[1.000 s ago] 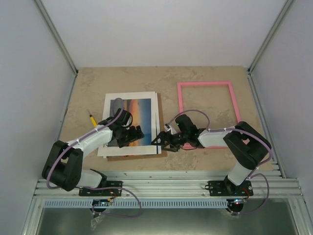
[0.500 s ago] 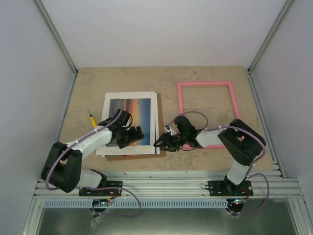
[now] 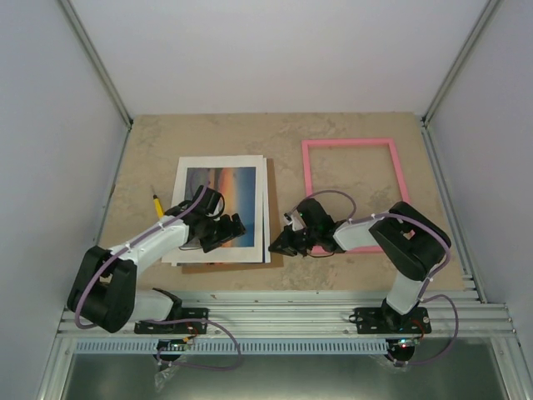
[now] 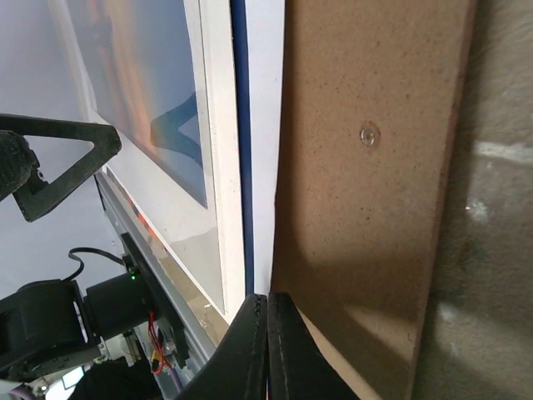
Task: Take the photo out of the frame
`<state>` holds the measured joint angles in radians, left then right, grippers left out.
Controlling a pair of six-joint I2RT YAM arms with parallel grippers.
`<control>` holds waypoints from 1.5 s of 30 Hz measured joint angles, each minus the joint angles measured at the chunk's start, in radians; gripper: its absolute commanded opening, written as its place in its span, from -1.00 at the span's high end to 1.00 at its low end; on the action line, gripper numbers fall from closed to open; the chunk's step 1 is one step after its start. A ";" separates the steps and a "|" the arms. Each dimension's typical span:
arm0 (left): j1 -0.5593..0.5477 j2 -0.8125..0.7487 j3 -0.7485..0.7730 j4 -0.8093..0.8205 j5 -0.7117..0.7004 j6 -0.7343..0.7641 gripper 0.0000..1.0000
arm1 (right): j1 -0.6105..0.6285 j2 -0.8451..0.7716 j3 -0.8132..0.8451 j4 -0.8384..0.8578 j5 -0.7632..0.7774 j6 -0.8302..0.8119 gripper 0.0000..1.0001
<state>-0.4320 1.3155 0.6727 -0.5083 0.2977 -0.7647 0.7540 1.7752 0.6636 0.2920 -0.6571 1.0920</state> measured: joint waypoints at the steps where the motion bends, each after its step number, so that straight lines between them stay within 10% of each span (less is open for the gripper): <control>1: 0.000 -0.001 0.000 0.000 0.000 0.000 -0.93 | 0.000 0.000 0.000 0.000 0.002 -0.001 0.99; 10: 0.000 -0.001 -0.011 0.015 0.004 -0.011 -0.93 | 0.000 0.001 0.002 0.002 0.008 -0.021 0.43; 45: 0.085 0.003 0.066 -0.102 -0.105 0.112 -0.99 | 0.080 -0.116 0.056 -0.272 0.078 -0.105 -0.23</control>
<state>-0.3473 1.3190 0.7391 -0.6106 0.1928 -0.6525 0.8337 1.6596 0.7193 0.0204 -0.5793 0.9867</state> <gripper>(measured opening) 0.994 0.603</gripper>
